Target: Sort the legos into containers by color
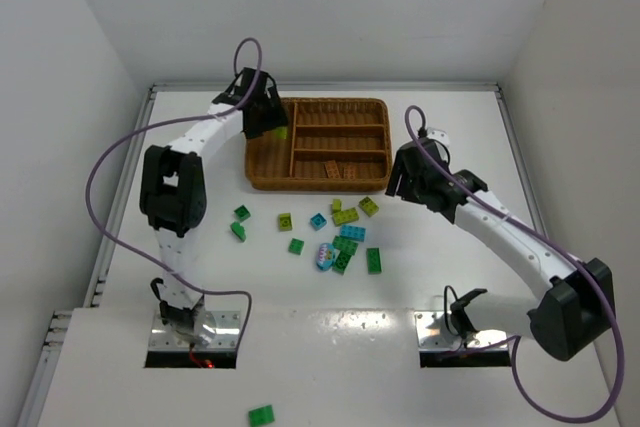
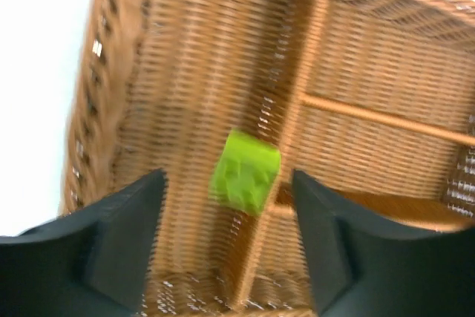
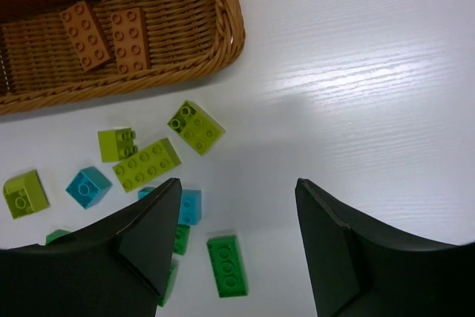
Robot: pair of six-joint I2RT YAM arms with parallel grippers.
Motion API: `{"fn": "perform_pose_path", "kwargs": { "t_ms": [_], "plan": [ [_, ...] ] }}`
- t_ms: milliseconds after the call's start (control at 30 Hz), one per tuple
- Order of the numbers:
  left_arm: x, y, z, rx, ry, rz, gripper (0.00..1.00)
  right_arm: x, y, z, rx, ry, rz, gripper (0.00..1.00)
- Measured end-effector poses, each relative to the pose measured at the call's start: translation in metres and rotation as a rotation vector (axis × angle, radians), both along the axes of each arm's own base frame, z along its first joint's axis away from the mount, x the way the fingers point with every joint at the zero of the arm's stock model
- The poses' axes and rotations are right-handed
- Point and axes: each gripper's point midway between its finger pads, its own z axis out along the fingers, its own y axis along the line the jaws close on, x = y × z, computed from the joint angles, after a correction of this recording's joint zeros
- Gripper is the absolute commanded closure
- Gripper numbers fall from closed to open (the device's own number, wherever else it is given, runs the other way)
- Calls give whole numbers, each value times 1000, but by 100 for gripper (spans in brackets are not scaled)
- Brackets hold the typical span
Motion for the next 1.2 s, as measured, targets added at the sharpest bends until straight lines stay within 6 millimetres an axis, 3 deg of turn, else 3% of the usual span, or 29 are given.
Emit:
{"fn": "perform_pose_path", "kwargs": {
  "t_ms": [100, 233, 467, 567, 667, 900, 1200],
  "plan": [
    [4, 7, -16, 26, 40, 9, 8, -2, 4, -2, 10, 14, 23, 31],
    [-24, 2, -30, 99, 97, -24, 7, -5, 10, -8, 26, 40, 49, 31],
    [-149, -23, -27, 182, 147, -119, 12, -13, 10, -19, 26, 72, 65, 31],
    [-187, -28, -36, 185, 166, -138, 12, -13, 10, -20, 26, 73, 66, 31],
    [-199, -25, -55, 190, 208, -119, 14, -15, 9, -20, 26, 73, 66, 31],
    [-207, -28, -101, 192, 294, -111, 23, -17, 7, -15, 33, 58, 67, 30],
    [-219, -35, -115, 184, 315, -117, 37, -19, 6, -14, 33, 59, 66, 30]
  ]
}}
